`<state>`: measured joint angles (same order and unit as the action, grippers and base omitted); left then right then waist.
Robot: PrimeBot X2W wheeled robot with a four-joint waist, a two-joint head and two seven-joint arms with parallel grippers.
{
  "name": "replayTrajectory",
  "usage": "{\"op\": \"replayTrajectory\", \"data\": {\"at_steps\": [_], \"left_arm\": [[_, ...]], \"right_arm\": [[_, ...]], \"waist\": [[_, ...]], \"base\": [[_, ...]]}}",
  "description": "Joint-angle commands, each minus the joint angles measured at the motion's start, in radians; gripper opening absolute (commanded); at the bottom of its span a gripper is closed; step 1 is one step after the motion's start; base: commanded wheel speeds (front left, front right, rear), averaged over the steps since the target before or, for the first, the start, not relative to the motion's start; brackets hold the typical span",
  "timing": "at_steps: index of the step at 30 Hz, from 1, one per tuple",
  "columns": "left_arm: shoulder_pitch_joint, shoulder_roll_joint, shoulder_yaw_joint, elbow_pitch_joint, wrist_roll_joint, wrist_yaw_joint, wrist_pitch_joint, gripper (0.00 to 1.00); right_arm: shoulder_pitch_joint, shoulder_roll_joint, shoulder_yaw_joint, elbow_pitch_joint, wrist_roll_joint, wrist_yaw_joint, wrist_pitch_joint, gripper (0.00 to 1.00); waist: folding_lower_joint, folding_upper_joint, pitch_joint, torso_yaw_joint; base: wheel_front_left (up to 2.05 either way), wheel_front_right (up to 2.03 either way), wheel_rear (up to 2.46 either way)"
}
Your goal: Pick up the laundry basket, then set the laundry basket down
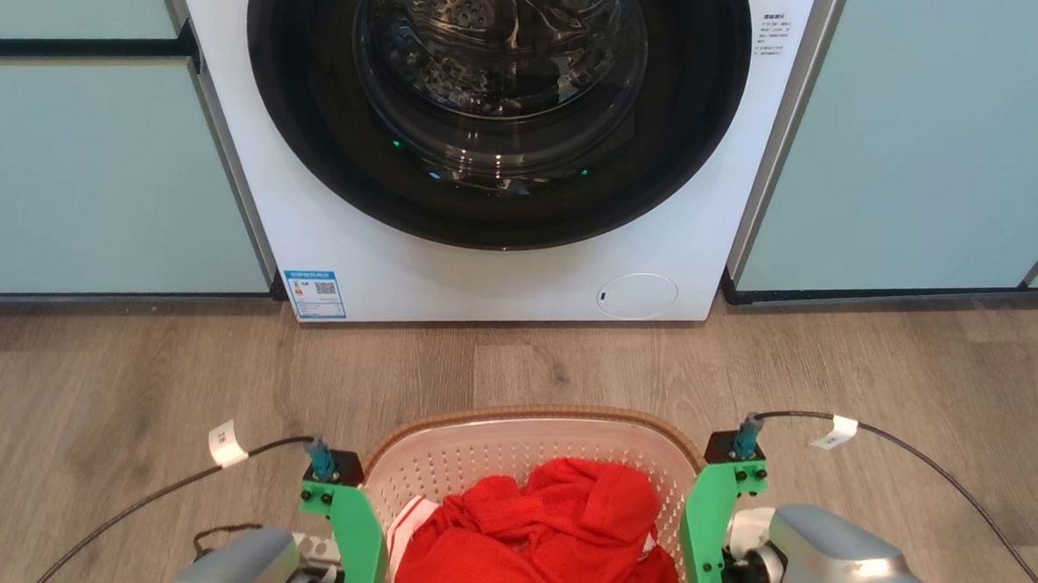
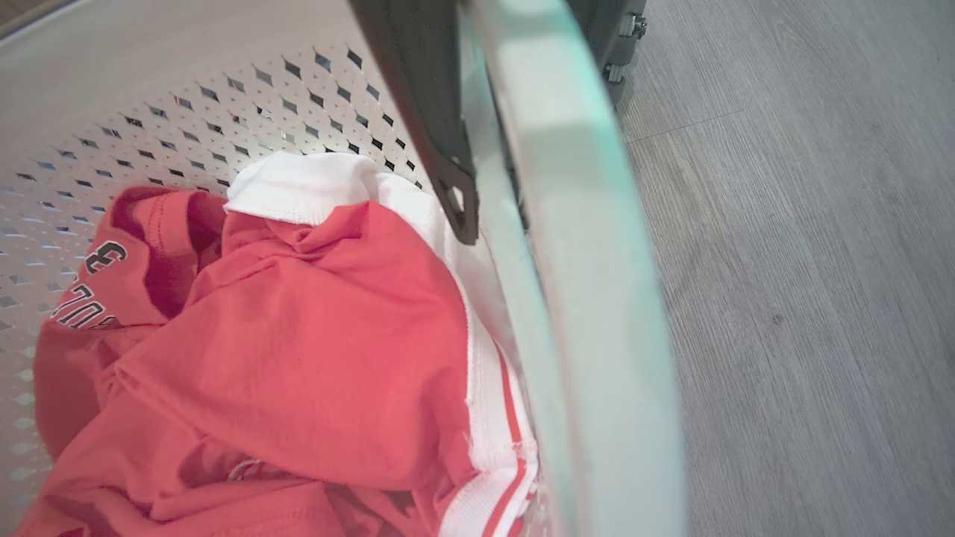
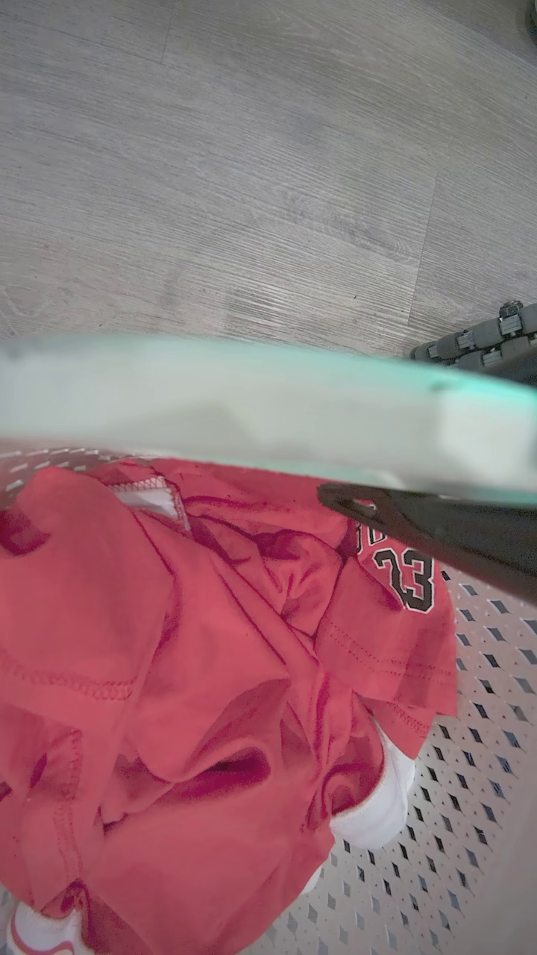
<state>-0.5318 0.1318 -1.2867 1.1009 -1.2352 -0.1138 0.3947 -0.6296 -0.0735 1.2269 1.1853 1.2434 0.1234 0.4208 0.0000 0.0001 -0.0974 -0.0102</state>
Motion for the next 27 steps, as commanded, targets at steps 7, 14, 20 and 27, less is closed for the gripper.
{"op": "replayTrajectory", "data": {"at_steps": [7, 14, 20, 27], "left_arm": [[-0.058, -0.014, 0.008, -0.038, -0.002, -0.017, -0.009, 0.0], [-0.058, -0.015, 0.007, -0.036, -0.004, -0.017, -0.008, 0.0], [-0.06, -0.018, 0.007, -0.033, -0.005, -0.017, -0.017, 0.0], [-0.061, -0.024, 0.007, -0.031, -0.005, -0.017, -0.023, 0.0]], "right_arm": [[-0.057, 0.023, 0.008, -0.03, 0.011, 0.007, -0.022, 0.0], [-0.062, 0.023, 0.015, -0.027, 0.016, 0.007, -0.021, 0.0], [-0.068, 0.023, 0.019, -0.023, 0.018, 0.007, -0.027, 0.0], [-0.069, 0.023, 0.024, -0.018, 0.02, 0.007, -0.031, 0.0]], "waist": [[0.0, -0.0001, 0.001, 0.0], [0.0, -0.0001, 0.003, 0.001], [0.0, -0.0001, 0.014, 0.002], [0.0, -0.0001, 0.05, 0.005]], "base": [[0.0, 0.0, 0.0], [0.0, 0.0, 0.0], [0.0, 0.0, 0.0], [0.0, 0.0, 0.0]]}}
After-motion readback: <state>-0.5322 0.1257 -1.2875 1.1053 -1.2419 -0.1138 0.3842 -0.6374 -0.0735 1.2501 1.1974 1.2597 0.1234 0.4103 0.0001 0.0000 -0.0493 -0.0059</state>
